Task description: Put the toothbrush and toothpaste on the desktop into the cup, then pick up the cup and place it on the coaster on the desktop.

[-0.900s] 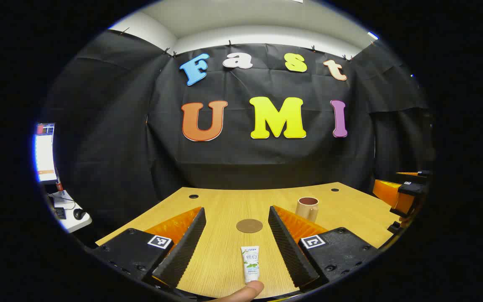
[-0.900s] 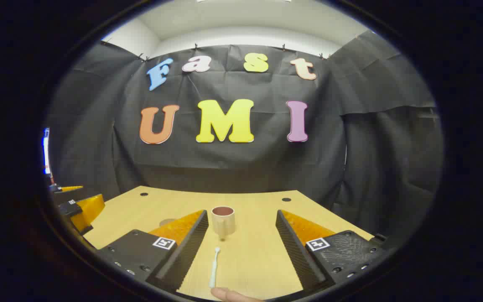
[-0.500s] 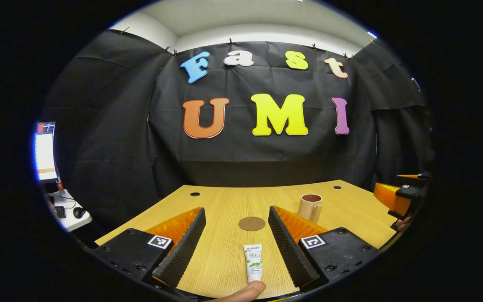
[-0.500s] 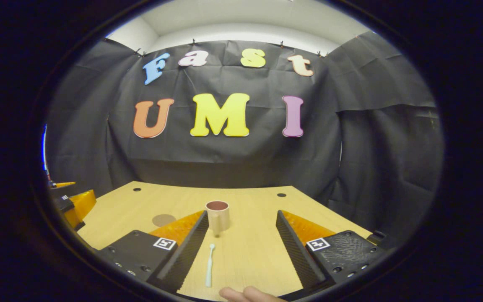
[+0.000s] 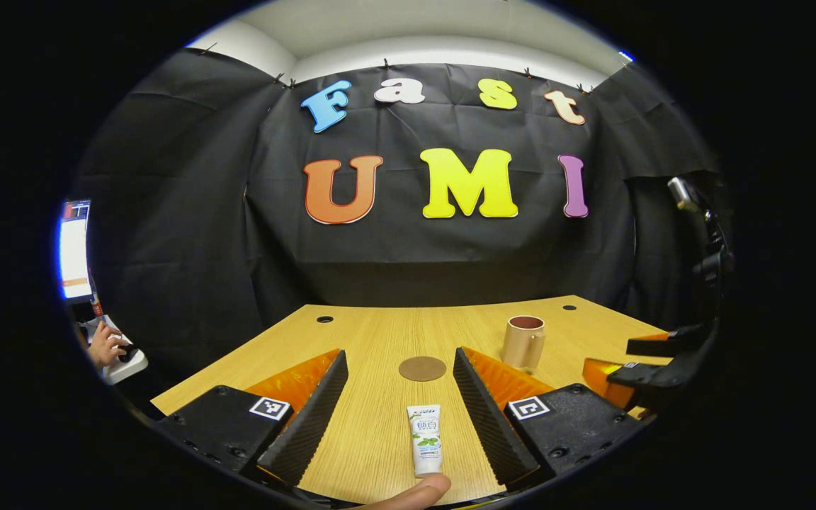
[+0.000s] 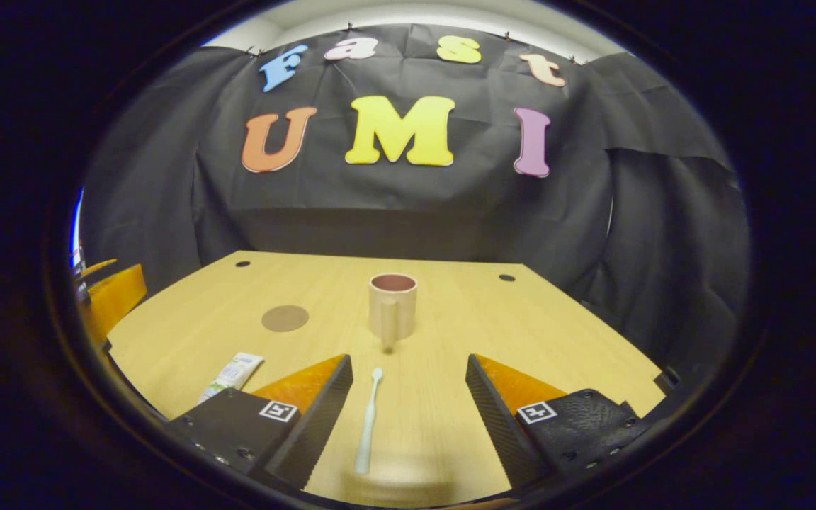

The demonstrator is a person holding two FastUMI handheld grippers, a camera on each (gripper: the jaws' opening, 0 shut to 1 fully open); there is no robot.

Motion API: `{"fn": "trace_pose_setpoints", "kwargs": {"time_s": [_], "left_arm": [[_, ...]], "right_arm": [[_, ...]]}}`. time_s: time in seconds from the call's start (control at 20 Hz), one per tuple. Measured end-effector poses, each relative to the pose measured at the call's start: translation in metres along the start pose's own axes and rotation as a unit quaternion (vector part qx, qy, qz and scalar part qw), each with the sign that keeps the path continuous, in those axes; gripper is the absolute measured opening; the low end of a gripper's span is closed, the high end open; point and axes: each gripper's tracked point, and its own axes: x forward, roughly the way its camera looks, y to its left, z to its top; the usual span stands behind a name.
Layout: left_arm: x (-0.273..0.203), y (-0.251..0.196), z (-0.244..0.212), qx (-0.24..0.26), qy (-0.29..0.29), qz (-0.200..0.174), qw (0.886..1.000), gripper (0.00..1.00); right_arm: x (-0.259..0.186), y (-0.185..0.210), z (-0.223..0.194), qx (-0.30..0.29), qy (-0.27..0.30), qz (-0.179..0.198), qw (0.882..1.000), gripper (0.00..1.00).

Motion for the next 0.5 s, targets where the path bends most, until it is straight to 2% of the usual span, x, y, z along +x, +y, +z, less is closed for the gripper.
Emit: {"fn": "trace_pose_setpoints", "kwargs": {"time_s": [0.1,0.2,0.25,0.5], "left_arm": [[0.007,0.005,-0.002,-0.004,0.001,0.008,1.000,0.96],[0.011,0.007,-0.003,-0.008,0.000,0.015,1.000,0.96],[0.016,0.009,-0.005,-0.010,0.001,0.018,1.000,0.96],[0.031,0.007,-0.025,0.001,0.028,0.011,1.000,0.96]], "right_arm": [[0.014,0.007,-0.014,-0.012,0.025,0.009,1.000,0.94],[0.026,0.007,-0.026,-0.025,0.046,0.002,0.999,0.92],[0.034,0.007,-0.031,-0.025,0.056,0.003,0.998,0.87],[0.046,0.021,-0.051,-0.015,0.113,0.019,0.993,0.77]]}}
